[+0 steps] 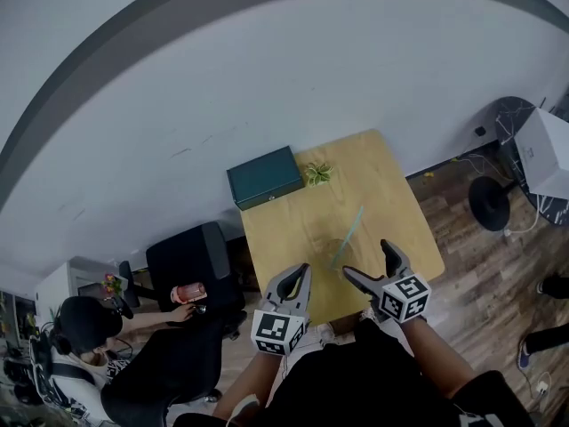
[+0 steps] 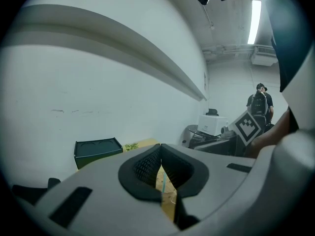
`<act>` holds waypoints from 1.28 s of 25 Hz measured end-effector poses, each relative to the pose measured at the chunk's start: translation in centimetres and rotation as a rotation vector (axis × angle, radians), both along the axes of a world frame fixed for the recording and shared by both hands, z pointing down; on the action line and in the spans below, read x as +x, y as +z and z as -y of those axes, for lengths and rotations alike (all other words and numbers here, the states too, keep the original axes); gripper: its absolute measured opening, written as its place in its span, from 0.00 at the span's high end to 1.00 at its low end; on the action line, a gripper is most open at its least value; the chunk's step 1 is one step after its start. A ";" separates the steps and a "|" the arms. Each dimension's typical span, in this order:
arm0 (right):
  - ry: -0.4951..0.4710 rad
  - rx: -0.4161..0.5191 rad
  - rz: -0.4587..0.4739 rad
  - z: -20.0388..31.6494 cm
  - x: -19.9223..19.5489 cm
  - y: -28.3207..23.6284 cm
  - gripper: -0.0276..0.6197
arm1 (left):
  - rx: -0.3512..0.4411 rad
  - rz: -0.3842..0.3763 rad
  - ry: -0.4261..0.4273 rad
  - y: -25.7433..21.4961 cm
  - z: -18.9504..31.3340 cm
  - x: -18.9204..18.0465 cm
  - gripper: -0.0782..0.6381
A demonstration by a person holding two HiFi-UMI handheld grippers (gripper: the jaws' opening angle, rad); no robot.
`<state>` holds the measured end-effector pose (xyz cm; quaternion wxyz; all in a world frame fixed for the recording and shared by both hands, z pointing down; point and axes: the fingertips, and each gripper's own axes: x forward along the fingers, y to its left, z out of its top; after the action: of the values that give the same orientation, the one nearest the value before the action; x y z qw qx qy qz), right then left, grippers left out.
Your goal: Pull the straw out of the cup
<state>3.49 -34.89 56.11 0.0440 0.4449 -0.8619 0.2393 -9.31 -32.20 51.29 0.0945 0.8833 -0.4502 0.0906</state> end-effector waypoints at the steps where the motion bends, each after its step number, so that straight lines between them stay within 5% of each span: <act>1: -0.013 -0.018 0.007 0.5 -0.1 0.6 0.12 | -0.002 0.002 -0.010 0.0 0.4 0.0 0.87; 15: -0.045 -0.280 0.181 4.3 -0.1 7.4 0.42 | -0.063 0.029 -0.052 2.0 2.1 1.2 0.87; 32: -0.091 -0.310 0.218 7.6 -1.0 8.5 0.76 | -0.088 0.019 -0.118 2.5 2.8 0.6 0.87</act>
<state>2.45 -42.50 64.58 0.0290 0.3650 -0.8336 0.4137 -8.71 -35.05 53.81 0.1341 0.8493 -0.4980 0.1127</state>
